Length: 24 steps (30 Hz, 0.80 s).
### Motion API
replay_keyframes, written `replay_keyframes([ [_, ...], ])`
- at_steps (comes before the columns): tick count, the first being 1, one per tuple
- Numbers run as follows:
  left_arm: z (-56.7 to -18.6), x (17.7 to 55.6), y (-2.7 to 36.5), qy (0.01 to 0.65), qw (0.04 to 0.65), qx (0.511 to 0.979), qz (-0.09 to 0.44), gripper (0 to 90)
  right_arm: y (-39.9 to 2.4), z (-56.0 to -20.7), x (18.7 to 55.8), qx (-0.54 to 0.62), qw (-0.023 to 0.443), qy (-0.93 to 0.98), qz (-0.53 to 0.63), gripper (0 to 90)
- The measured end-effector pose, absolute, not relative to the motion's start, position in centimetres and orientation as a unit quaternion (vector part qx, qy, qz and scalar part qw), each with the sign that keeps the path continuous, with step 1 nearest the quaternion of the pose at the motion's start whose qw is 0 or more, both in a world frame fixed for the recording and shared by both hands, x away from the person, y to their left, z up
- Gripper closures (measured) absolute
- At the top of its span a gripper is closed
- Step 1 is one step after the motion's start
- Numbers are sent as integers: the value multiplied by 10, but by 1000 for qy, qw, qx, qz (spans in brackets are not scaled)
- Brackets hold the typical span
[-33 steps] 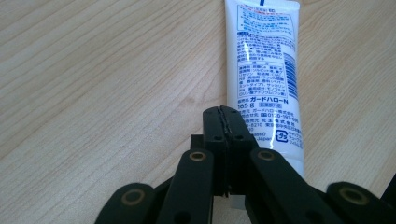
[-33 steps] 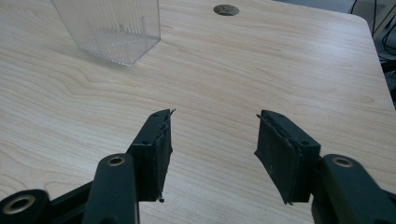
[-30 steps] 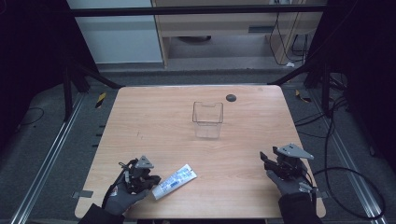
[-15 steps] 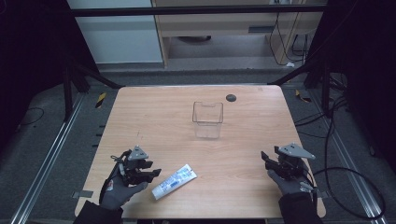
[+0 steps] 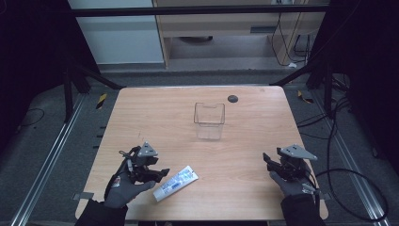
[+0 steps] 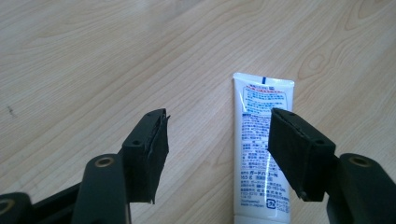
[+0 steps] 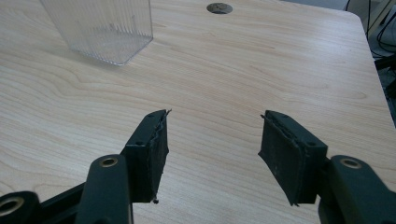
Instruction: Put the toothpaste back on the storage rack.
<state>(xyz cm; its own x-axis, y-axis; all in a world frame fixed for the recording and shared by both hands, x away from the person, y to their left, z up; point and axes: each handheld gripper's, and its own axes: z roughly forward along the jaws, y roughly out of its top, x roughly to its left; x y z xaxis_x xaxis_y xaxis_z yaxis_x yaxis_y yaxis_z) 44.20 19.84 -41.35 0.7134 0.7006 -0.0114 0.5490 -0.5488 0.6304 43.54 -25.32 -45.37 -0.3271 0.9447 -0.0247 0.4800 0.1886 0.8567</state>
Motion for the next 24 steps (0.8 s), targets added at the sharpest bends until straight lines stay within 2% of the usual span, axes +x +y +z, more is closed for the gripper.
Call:
replay_keyframes([
  [14,-407,447,173,315,286,899,101,344,-252,-453,436,501,294,715,390,405],
  [24,-419,450,149,302,234,920,90,345,-252,-453,436,502,295,716,386,401],
])
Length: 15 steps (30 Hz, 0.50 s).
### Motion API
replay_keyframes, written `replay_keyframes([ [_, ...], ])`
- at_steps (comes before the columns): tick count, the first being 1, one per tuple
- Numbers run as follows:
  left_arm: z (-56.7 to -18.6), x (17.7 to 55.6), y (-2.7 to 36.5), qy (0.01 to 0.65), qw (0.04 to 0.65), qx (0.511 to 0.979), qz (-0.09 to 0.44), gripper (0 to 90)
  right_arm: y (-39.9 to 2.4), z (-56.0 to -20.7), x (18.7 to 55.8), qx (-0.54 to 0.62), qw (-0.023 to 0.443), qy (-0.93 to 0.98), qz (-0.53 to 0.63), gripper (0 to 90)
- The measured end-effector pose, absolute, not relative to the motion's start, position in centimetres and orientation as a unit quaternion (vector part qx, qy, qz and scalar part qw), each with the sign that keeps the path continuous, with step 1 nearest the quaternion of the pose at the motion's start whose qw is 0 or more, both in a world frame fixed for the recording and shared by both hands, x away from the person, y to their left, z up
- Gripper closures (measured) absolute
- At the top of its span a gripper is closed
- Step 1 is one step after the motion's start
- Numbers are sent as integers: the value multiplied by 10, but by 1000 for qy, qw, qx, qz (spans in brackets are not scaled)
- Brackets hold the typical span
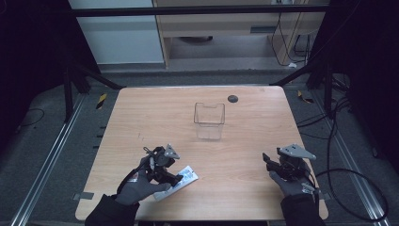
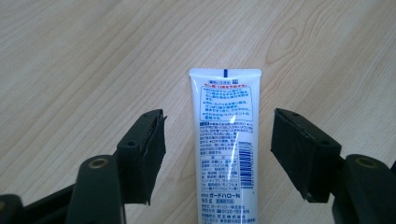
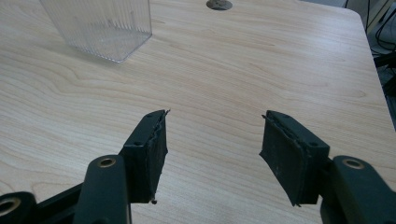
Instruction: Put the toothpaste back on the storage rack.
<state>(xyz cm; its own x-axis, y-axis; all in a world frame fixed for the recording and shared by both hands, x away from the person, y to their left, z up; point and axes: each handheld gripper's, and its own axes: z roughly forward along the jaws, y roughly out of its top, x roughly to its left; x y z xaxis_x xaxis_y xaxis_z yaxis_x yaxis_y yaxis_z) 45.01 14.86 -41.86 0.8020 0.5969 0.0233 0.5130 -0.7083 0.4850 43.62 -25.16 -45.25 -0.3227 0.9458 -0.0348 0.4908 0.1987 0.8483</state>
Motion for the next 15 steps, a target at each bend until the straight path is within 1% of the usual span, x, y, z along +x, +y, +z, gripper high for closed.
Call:
replay_keyframes([
  [15,-439,454,133,289,192,935,68,351,-250,-454,437,502,289,721,380,399],
])
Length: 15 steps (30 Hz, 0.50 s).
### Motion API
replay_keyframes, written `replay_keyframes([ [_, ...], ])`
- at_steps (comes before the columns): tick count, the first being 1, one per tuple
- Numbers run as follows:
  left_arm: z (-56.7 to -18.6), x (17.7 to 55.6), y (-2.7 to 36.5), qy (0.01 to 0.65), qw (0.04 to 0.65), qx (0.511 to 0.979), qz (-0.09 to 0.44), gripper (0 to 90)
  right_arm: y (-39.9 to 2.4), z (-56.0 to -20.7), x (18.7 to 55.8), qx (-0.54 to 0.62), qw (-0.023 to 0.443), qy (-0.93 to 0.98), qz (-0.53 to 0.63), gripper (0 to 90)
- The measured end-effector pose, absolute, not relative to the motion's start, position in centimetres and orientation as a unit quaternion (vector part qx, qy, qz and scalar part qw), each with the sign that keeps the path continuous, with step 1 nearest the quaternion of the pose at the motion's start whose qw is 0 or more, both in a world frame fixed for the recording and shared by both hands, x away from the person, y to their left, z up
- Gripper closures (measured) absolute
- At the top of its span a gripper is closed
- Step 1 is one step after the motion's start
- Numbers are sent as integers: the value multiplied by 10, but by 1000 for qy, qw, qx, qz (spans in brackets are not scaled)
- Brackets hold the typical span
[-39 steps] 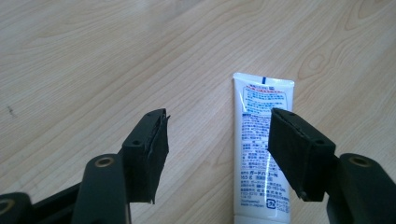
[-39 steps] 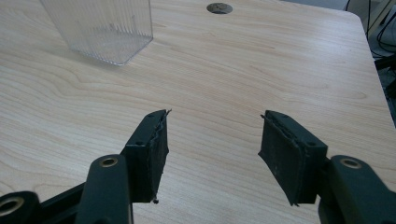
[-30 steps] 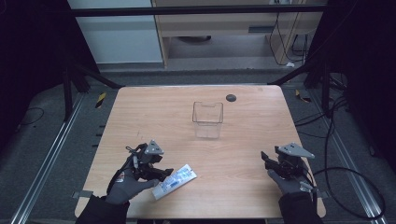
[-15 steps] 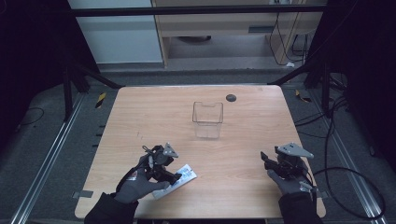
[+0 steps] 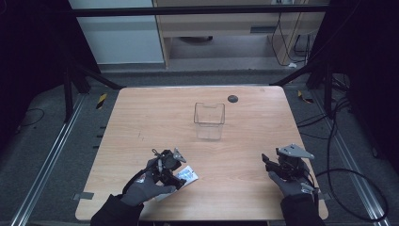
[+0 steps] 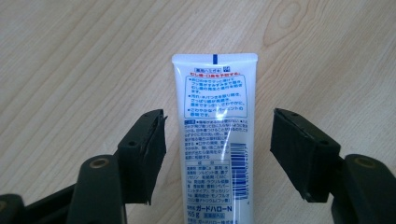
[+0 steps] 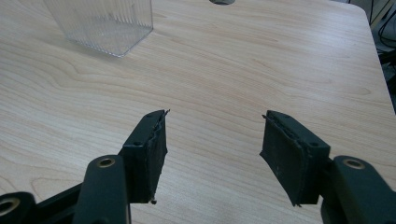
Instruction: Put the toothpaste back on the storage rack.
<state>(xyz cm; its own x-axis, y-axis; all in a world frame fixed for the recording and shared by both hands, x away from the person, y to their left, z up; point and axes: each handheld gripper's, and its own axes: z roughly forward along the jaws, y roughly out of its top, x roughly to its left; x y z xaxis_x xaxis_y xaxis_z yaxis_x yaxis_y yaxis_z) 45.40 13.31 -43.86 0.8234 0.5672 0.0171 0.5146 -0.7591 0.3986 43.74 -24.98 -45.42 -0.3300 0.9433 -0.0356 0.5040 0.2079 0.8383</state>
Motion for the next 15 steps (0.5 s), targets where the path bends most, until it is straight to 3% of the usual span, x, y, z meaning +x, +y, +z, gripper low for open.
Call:
replay_keyframes([
  [15,-453,460,126,292,167,940,53,378,-248,-456,440,499,284,728,374,399],
])
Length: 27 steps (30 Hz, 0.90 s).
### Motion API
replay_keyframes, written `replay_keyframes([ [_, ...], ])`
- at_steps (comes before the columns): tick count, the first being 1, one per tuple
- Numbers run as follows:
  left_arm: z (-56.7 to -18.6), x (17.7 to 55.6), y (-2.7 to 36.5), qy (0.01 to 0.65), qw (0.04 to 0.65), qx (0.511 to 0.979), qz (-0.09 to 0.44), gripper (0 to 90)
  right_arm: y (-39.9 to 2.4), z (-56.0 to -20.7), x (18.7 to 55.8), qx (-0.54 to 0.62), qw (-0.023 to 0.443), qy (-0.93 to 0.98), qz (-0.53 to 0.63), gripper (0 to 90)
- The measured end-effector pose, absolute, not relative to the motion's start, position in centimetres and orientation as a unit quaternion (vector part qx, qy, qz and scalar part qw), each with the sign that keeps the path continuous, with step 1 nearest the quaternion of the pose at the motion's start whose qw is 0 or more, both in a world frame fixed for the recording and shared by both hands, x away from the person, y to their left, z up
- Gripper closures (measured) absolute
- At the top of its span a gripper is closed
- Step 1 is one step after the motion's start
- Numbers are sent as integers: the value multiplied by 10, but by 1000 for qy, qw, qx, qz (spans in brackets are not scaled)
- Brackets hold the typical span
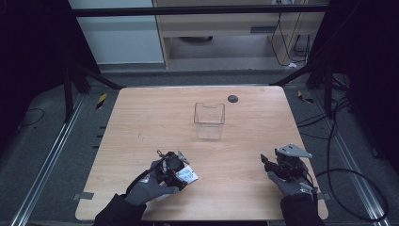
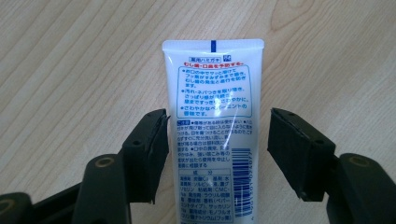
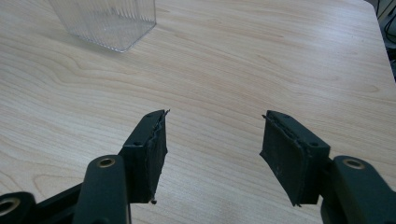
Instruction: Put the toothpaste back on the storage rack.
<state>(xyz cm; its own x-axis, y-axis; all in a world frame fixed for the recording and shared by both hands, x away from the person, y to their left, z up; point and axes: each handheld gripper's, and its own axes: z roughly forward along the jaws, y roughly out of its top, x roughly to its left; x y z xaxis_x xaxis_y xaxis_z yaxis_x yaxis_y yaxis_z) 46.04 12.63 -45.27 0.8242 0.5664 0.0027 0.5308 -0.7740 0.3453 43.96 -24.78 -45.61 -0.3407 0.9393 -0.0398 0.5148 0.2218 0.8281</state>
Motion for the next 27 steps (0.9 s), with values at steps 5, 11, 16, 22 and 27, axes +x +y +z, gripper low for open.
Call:
replay_keyframes([
  [5,-456,463,124,288,158,943,49,390,-247,-456,440,501,281,728,374,399],
  [11,-459,466,123,289,153,944,44,401,-247,-456,440,501,280,730,372,399],
  [16,-462,468,122,288,151,945,38,390,-246,-456,441,502,279,730,371,399],
  [22,-464,470,121,288,147,946,35,381,-246,-457,441,501,279,730,371,398],
  [27,-467,472,121,289,145,946,26,380,-245,-457,442,500,279,731,371,398],
])
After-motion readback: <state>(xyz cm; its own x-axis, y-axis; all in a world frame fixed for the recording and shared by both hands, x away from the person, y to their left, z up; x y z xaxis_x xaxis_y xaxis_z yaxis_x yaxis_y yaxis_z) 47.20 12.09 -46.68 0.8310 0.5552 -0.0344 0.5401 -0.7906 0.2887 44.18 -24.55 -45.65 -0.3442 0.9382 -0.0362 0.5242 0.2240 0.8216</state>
